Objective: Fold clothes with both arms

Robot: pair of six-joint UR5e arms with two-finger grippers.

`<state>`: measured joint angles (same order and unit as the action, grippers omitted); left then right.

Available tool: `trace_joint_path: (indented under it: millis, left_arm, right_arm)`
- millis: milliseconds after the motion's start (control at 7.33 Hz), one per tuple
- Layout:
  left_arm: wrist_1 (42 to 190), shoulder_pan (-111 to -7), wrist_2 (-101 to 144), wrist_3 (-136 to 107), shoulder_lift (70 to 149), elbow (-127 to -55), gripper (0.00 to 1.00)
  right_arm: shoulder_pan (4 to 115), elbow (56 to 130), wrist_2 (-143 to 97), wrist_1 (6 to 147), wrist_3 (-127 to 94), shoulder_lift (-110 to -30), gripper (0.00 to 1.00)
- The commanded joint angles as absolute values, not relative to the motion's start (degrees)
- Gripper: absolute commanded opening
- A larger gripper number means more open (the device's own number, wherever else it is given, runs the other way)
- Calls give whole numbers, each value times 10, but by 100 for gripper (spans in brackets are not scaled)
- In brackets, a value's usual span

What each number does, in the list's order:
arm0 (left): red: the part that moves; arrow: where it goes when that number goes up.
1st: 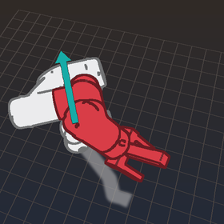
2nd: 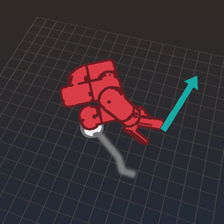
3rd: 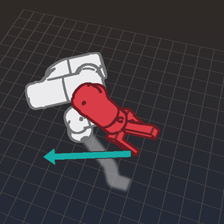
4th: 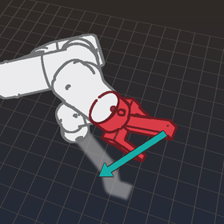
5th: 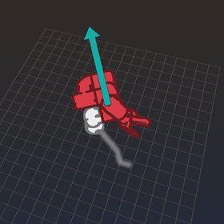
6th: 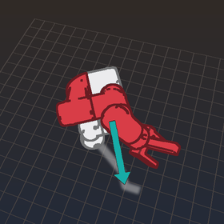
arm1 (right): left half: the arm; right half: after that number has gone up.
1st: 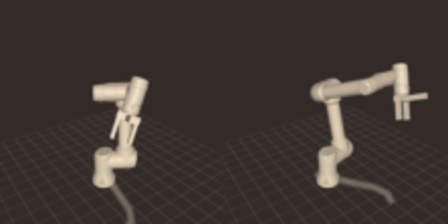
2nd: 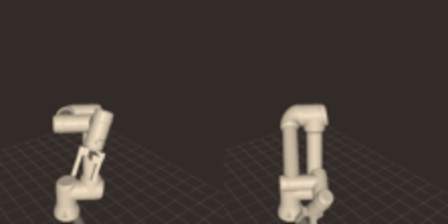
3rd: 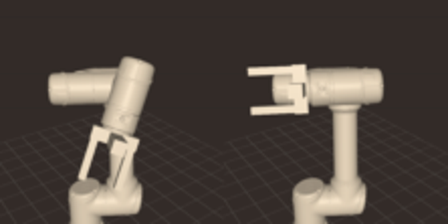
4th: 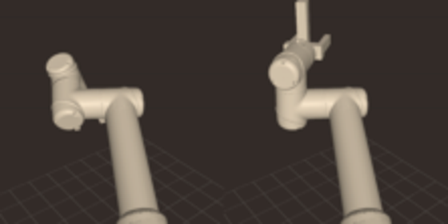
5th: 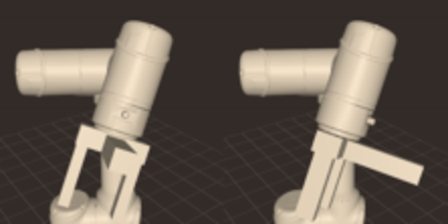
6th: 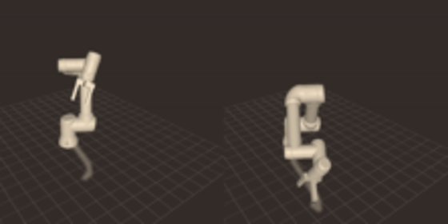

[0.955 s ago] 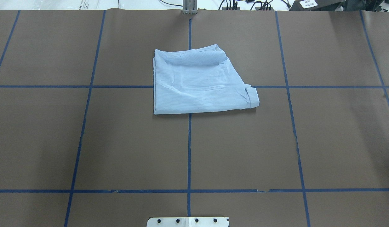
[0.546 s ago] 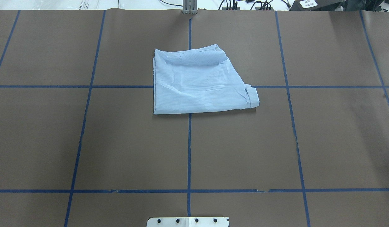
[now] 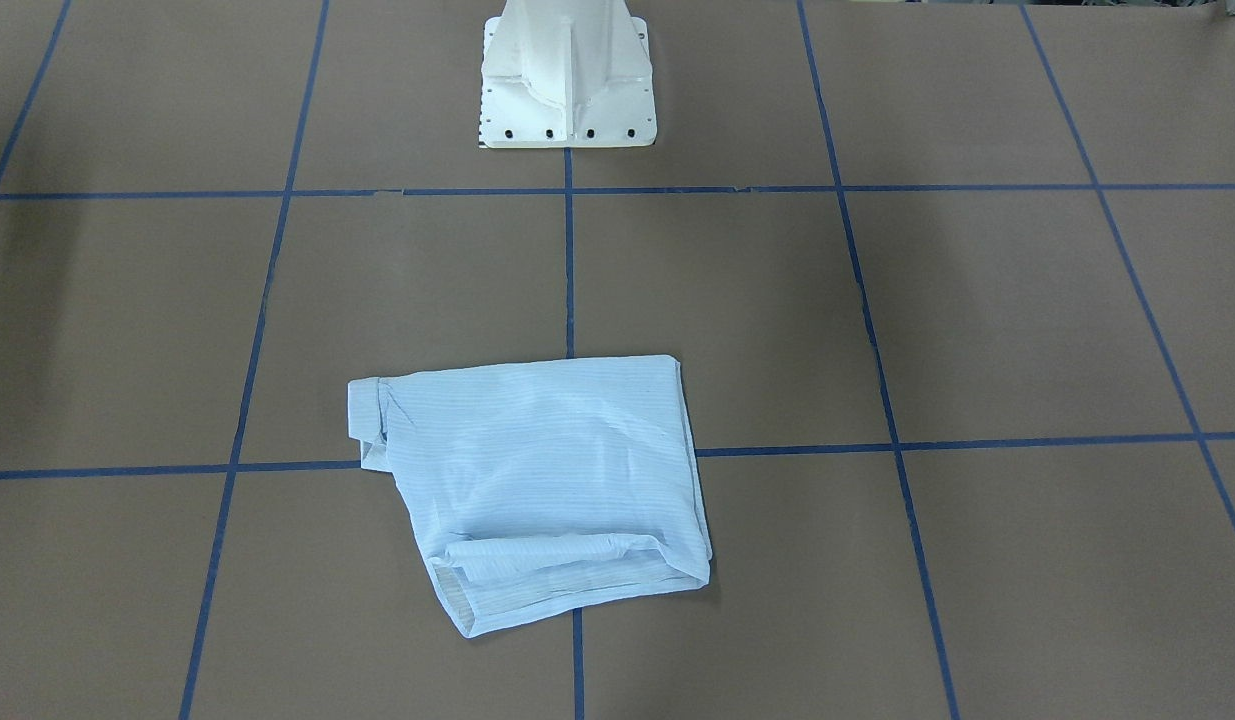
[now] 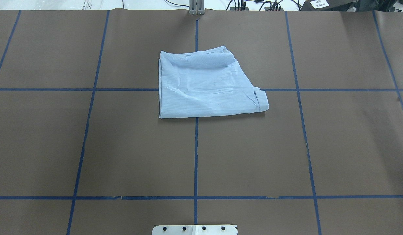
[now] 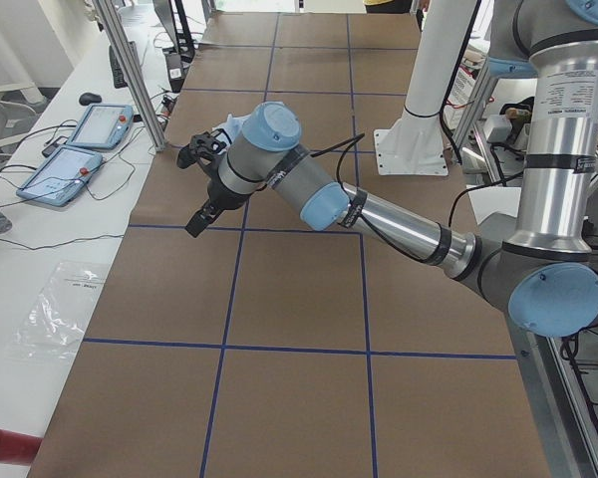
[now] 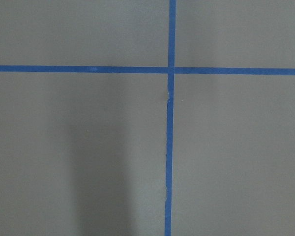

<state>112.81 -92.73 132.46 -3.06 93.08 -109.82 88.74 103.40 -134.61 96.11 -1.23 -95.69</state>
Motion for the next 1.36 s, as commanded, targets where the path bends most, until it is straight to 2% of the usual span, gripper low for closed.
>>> trace_joint_path:
  millis: [0, 409, 682, 955, 1228]
  left_arm:
    - [1137, -944, 1322, -32, 931, -1099, 100]
    - [1127, -947, 1319, -34, 994, -1085, 100]
    - [1135, -944, 1326, -33, 899, -1076, 100]
    - [1131, -944, 1326, -33, 848, -1079, 100]
    - [1129, -943, 1327, -32, 843, -1061, 100]
  right_arm:
    - [886, 1037, -1335, 965, -14, -941, 100]
    - [873, 1032, -1310, 965, -16, -923, 100]
    - [873, 1029, -1310, 964, -16, -930, 100]
    - [872, 1032, -1312, 964, -16, -923, 100]
    - [865, 1032, -1318, 962, -16, -924, 100]
